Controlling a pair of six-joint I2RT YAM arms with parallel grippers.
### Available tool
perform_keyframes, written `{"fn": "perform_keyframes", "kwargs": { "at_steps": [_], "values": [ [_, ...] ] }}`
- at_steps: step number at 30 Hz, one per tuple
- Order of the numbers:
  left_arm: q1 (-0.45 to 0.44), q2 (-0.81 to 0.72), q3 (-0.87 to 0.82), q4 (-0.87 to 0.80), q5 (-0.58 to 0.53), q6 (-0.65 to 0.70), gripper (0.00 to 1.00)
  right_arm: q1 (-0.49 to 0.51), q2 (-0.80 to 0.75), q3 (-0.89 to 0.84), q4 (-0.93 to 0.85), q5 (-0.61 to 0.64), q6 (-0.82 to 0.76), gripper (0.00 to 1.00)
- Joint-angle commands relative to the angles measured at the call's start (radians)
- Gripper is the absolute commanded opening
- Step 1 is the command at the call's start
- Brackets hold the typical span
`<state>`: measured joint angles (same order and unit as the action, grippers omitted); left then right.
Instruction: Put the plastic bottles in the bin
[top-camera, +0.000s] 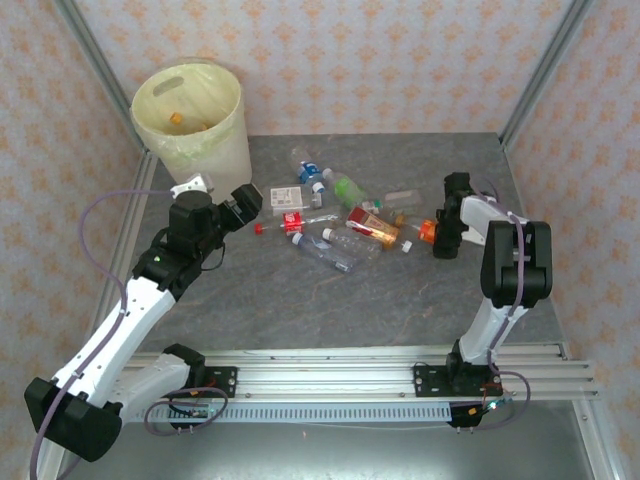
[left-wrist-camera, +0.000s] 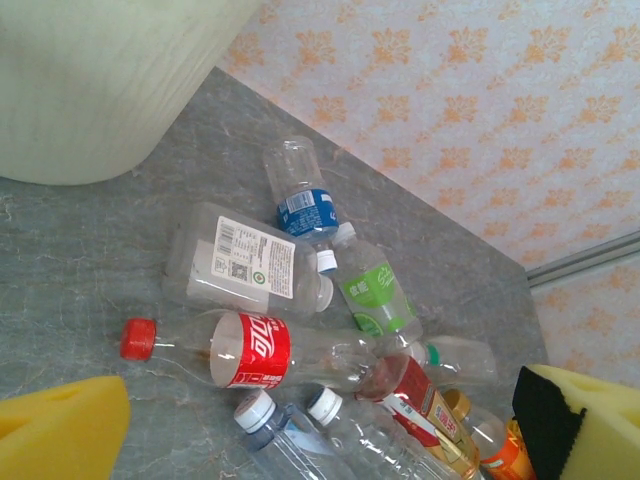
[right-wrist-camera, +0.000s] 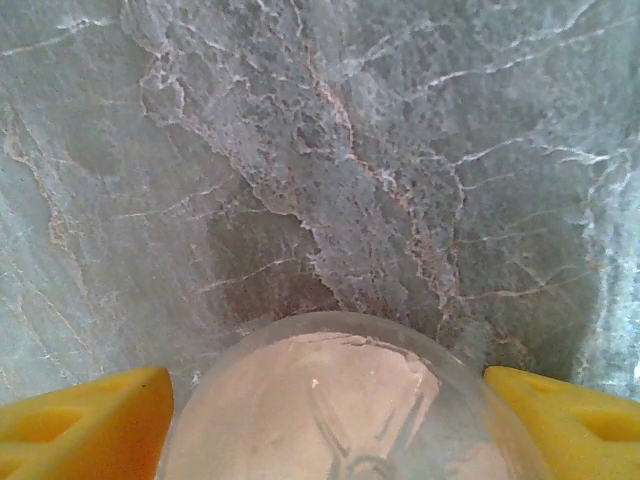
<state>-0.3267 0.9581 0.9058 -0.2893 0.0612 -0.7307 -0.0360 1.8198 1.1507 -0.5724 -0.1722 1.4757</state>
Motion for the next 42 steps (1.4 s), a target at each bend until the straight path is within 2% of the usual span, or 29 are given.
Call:
{"fn": "perform_keyframes", "kwargs": {
  "at_steps": [1,6,12,15,18,20,22,25,29,32,36,42],
  "values": [
    [0.000,-0.015,-0.014,-0.011,-0.028,0.025,1.00,-0.005,-0.006,-0.022,0.097,0.027,0.031,0.70],
    [-0.002,-0.004,-0.013,-0.004,-0.013,0.032,1.00,-0.005,-0.056,-0.028,0.100,0.066,0.009,0.58],
    [-0.002,0.016,-0.014,0.019,0.020,0.039,1.00,-0.005,-0.176,-0.071,0.102,0.193,-0.074,0.44],
    [-0.001,0.036,-0.010,0.044,0.064,0.047,1.00,-0.005,-0.270,-0.123,0.158,0.259,-0.179,0.44],
    [-0.001,0.069,0.004,0.074,0.149,0.068,1.00,-0.005,-0.376,-0.182,0.280,0.254,-0.398,0.41],
    [-0.004,0.088,0.012,0.086,0.166,0.063,1.00,-0.005,-0.440,-0.205,0.347,0.202,-0.552,0.40],
    [-0.005,0.097,0.002,0.124,0.178,0.057,1.00,-0.005,-0.502,-0.220,0.396,0.082,-0.715,0.40],
    [-0.004,0.125,0.009,0.174,0.251,0.068,1.00,-0.002,-0.573,-0.236,0.448,-0.083,-0.841,0.39],
    [-0.016,0.205,0.112,0.113,0.408,0.166,1.00,0.021,-0.630,-0.258,0.517,-0.271,-0.926,0.38],
    [-0.061,0.242,0.175,0.072,0.457,0.255,1.00,0.071,-0.688,-0.240,0.523,-0.372,-1.011,0.38],
    [-0.124,0.297,0.237,0.071,0.537,0.317,1.00,0.165,-0.715,-0.217,0.526,-0.430,-1.109,0.37],
    [-0.231,0.395,0.331,0.062,0.615,0.408,0.99,0.274,-0.707,-0.184,0.581,-0.518,-1.121,0.37]
  ]
}}
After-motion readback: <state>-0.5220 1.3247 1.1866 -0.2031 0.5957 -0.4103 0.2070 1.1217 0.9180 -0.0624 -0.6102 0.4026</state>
